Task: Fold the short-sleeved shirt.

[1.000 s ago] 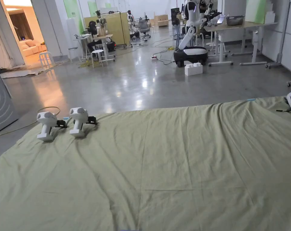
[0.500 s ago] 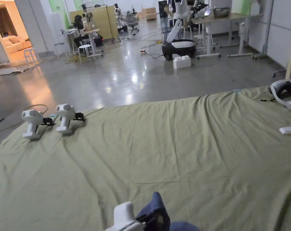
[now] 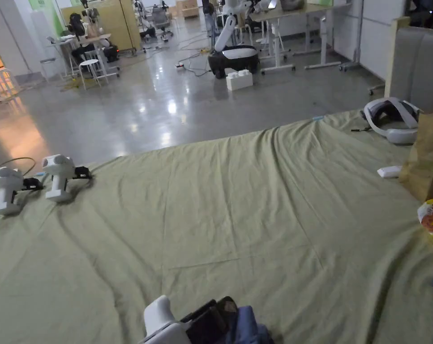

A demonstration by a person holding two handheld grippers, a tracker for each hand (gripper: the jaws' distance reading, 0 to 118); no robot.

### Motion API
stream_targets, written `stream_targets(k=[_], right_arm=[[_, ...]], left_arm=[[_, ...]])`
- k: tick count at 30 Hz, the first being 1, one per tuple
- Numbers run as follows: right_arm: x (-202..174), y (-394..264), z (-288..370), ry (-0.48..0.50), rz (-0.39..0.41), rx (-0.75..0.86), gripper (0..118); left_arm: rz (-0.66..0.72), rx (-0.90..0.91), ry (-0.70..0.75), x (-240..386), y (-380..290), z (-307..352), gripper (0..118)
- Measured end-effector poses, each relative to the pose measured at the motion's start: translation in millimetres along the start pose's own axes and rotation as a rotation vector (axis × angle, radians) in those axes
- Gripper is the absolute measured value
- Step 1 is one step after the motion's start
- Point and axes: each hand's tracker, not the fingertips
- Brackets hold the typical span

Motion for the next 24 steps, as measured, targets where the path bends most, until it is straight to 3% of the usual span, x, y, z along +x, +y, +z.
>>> stream_targets(k=[2,7,10,14,22,24], right_arm=[[-1,-1,-1,-0.021,0.009,-0.009,3],[-4,-3,-1,-0.038,0.023,-0.030,3],[-8,-6,-1,-0.050,0.044,-0.046,3],[-12,-13,-8,-0.040,0.046,-0.080,3],[-38,-24,-27,-0.001,0.108,-0.114,3],[-44,-22,-34,0.030,0.108,-0.131,3]], left_arm=[[0.089,-0.045,0.029,-17,-5,-12,2],[0.148,-0.231,0.014,-34,-49,-60,2],[0.079,-0.317,0.140,-31,-69,-87,2],[-0.069,-0.325,0.170,-19,-67,-95,1],[-0.094,-0.314,0.125,-11,-56,-72,2],[-0.094,-0.218,0.063,-2,-46,-46,2]])
